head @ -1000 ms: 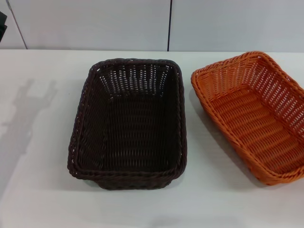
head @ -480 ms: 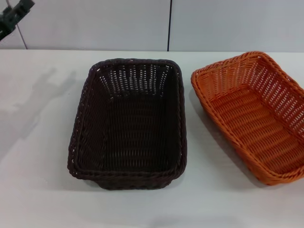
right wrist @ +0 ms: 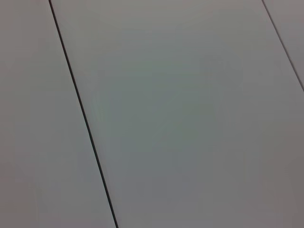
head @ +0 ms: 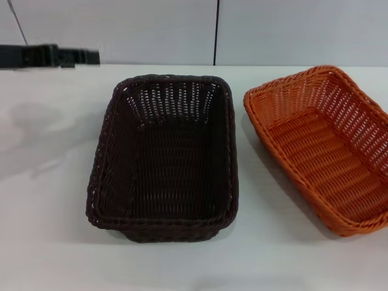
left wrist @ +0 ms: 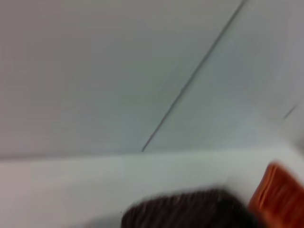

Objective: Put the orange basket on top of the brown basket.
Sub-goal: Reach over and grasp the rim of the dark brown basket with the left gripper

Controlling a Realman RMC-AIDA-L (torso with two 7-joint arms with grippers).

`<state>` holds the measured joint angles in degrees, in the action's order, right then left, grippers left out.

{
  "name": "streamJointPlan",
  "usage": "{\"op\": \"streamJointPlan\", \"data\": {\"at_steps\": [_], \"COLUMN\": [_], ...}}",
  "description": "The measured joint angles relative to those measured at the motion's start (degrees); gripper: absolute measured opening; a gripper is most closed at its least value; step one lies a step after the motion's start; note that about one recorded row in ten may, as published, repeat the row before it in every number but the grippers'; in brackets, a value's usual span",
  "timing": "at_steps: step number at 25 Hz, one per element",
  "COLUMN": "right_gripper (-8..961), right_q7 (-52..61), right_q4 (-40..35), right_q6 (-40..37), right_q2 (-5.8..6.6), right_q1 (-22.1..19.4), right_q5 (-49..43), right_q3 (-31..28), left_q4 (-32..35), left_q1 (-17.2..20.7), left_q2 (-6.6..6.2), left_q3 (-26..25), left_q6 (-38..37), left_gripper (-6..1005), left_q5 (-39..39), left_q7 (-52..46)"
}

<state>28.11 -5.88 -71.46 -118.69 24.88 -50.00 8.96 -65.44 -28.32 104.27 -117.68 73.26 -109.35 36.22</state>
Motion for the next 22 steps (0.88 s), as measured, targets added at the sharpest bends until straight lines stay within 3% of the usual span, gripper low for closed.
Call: {"op": "streamJointPlan", "data": {"at_steps": [1,2,3,5,6,7,8,9,10,13,22], "right_gripper": [844,844,844,844,844,844,844,844,844,844,843], "right_q7": [-0.1,-0.1,-0.1,-0.1,-0.2,-0.2,-0.2,-0.2,-0.2,-0.2,-0.2], "right_q4": [0.0,-0.1,-0.1,-0.1,-0.1,-0.1,-0.2,-0.2,-0.2,-0.2,-0.4], "right_q6": [0.2,0.5,0.5,0.8,0.8,0.9,0.9,0.9,0.9,1.0,1.9], "right_q2": [0.02,0.03,0.03,0.04,0.04,0.04,0.04,0.04,0.04,0.06,0.15], "right_q1": [0.0,0.0,0.0,0.0,0.0,0.0,0.0,0.0,0.0,0.2,0.3], "right_q5": [0.0,0.0,0.0,0.0,0.0,0.0,0.0,0.0,0.0,0.0,0.0], "right_q3": [0.0,0.0,0.0,0.0,0.0,0.0,0.0,0.0,0.0,0.0,0.0], "left_q4": [-2.5,-6.9,-6.9,-11.4,-11.4,-14.7,-18.7,-18.7,-20.0,-19.6,-15.2], "left_q1": [-0.4,-1.3,-1.3,-2.3,-2.3,-3.0,-4.1,-4.1,-5.2,-5.8,-5.7], "left_q2": [0.73,2.53,2.53,5.03,5.03,7.15,10.74,10.74,12.91,13.57,13.81], "left_q3": [-0.2,-0.3,-0.3,-0.3,-0.3,-0.3,-0.1,-0.1,0.0,0.6,2.6], "left_q6": [1.5,4.8,4.8,8.7,8.7,11.3,13.6,13.6,15.0,15.5,13.8], "left_gripper": [779,767,764,759,756,753,750,747,744,736,710], "left_q5": [-4.5,-13.2,-13.2,-21.5,-21.5,-26.6,-35.7,-35.7,-41.7,-44.0,-42.1], "left_q7": [-2.7,-7.2,-7.2,-10.4,-10.4,-12.0,-14.2,-14.2,-15.0,-15.5,-17.4]}}
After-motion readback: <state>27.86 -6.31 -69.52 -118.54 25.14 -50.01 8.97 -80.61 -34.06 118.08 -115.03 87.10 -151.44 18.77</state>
